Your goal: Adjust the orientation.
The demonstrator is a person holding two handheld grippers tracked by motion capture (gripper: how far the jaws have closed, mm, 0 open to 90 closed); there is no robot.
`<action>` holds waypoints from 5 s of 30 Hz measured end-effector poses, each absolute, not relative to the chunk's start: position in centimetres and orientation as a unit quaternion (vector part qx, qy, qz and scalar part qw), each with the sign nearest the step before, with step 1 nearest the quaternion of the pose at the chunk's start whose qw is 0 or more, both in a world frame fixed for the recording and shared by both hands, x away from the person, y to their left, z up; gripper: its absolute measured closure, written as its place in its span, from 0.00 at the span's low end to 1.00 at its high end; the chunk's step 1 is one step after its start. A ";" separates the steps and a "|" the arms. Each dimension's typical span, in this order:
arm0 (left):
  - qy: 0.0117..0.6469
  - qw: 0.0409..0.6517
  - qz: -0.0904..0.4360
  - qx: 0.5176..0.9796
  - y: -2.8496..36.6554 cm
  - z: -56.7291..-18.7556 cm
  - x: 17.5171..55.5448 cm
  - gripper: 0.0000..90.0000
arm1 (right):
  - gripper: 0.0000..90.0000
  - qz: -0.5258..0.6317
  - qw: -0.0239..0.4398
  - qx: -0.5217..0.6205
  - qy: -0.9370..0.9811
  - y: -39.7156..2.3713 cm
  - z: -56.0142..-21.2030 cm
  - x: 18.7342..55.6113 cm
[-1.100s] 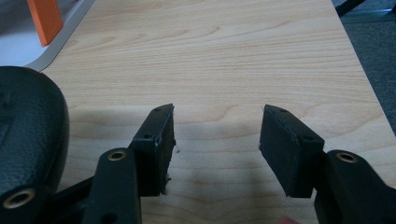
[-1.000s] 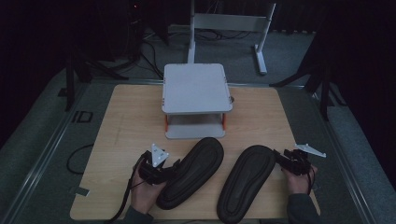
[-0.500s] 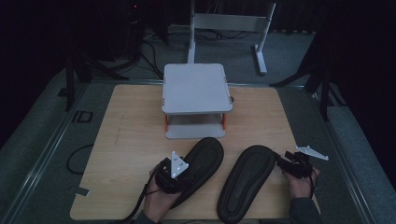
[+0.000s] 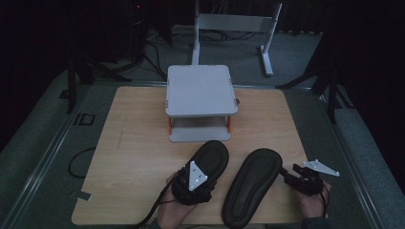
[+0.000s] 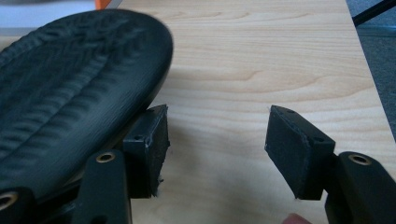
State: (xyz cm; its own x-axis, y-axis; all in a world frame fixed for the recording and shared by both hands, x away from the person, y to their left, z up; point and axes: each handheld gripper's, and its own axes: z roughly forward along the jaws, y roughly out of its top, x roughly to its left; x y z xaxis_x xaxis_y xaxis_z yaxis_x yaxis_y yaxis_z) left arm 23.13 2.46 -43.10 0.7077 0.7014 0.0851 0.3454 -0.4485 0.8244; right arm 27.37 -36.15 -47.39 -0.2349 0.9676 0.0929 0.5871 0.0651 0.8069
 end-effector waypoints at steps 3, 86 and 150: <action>0.315 0.415 0.217 0.826 2.3 -43.2 23.0 0.36 | 0.43 0.385 0.248 0.564 0.688 -36.1 -47.4 26.9; 0.494 0.422 0.182 0.738 13.7 -43.3 28.9 0.66 | 0.42 0.393 0.250 0.563 0.683 -36.3 -47.5 26.5; 0.387 0.418 0.197 0.798 6.7 -43.8 26.6 0.50 | 0.41 0.384 0.239 0.542 0.708 -34.9 -47.5 26.4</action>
